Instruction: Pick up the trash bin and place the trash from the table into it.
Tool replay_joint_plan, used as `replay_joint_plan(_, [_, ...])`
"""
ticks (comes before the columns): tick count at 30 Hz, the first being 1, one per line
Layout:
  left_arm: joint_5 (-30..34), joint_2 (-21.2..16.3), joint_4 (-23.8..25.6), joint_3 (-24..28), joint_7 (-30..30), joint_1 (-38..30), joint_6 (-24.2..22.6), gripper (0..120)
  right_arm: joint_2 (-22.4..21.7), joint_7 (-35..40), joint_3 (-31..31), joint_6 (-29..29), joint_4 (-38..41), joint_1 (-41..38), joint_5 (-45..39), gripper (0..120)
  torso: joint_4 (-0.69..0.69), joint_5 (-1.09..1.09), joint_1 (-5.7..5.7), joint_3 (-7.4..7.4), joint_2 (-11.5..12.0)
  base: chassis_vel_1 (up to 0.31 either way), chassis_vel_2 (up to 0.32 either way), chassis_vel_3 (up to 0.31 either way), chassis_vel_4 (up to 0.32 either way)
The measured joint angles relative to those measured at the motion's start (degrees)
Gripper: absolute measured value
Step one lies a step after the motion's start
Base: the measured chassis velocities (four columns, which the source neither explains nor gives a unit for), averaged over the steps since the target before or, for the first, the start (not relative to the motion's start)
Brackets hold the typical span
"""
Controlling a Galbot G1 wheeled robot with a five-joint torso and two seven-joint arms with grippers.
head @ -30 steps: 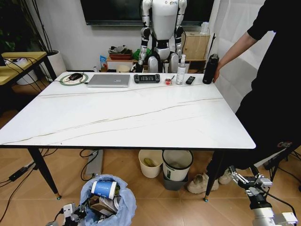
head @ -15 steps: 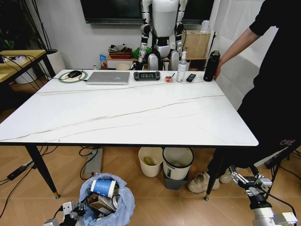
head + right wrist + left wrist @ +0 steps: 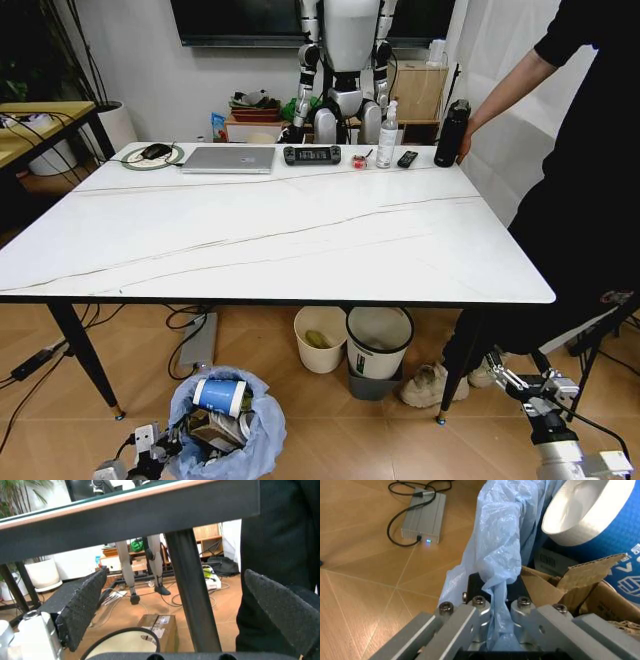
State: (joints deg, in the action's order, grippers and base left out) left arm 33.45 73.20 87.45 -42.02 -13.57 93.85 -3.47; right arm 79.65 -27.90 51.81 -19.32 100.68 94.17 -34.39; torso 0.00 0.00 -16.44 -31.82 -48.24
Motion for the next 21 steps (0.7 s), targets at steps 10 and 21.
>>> replay_joint_plan(10, [-0.65, 0.43, -0.91, 0.03, -0.05, -0.46, 0.12, 0, 0.00, 0.00, 0.00, 0.00, 0.00, 0.00, 0.00, 100, 0.00, 0.00, 0.95, 1.28, 2.22, 0.000, 0.000, 0.000, 0.000])
replay_joint_plan(21, [-1.40, 0.88, -1.89, 0.19, -0.21, -0.61, 0.51, 0, 0.00, 0.00, 0.00, 0.00, 0.00, 0.00, 0.00, 100, 0.00, 0.00, 2.19, 3.09, 5.26, 0.000, 0.000, 0.000, 0.000])
